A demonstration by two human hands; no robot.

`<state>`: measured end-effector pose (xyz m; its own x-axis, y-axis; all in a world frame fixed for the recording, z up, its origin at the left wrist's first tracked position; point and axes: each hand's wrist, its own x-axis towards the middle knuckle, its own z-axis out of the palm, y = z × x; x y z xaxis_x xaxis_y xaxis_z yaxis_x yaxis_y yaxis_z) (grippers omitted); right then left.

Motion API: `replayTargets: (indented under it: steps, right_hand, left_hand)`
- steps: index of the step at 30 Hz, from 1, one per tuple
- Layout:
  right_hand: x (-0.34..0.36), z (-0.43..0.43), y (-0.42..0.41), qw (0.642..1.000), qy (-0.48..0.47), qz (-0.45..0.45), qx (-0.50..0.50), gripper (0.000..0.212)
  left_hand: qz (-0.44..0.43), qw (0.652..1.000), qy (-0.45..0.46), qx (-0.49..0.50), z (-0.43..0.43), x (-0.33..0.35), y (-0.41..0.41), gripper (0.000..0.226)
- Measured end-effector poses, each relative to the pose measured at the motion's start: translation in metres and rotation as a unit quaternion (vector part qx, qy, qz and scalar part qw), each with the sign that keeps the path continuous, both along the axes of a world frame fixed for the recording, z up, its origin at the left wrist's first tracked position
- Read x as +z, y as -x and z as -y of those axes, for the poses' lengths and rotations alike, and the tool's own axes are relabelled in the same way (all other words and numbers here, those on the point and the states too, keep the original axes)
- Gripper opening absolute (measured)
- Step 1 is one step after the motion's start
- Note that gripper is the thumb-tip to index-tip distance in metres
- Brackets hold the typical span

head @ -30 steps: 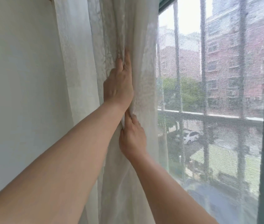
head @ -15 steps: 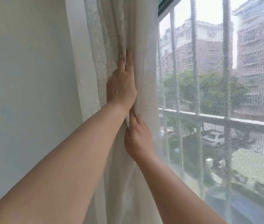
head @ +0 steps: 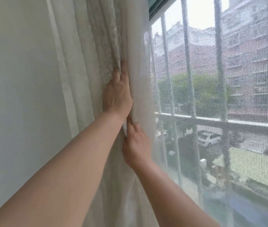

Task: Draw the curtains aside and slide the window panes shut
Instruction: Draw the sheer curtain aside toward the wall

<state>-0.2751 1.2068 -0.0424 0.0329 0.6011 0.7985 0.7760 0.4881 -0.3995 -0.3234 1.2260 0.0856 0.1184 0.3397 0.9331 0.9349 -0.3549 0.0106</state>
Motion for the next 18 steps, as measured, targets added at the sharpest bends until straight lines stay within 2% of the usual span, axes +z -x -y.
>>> replayTargets:
  steps: [3,6,9,13,16,18]
  right_hand:
    - [0.006,-0.015,0.011,1.0,-0.006,-0.007,-0.023,0.068]
    - [0.003,-0.016,0.02,0.992,-0.06,-0.01,-0.106,0.067]
    - [-0.004,-0.013,0.017,0.982,-0.098,-0.029,-0.156,0.084]
    - [-0.006,-0.009,-0.003,0.986,-0.075,-0.108,-0.105,0.112]
    - [-0.005,-0.004,-0.011,0.981,-0.049,-0.185,-0.045,0.124]
    - [-0.006,0.001,-0.005,0.984,-0.037,-0.171,-0.015,0.127]
  left_hand:
    - [-0.004,1.0,-0.004,-0.017,-0.015,0.005,0.01,0.076]
    - [-0.015,0.999,-0.014,-0.044,-0.019,0.008,0.016,0.075]
    - [-0.033,0.998,-0.032,-0.049,-0.018,0.008,0.021,0.075]
    - [-0.052,0.995,-0.072,-0.042,-0.009,0.011,0.025,0.062]
    - [-0.087,0.99,-0.11,-0.019,-0.004,0.01,0.028,0.057]
    - [-0.117,0.984,-0.135,0.017,-0.001,0.01,0.034,0.058]
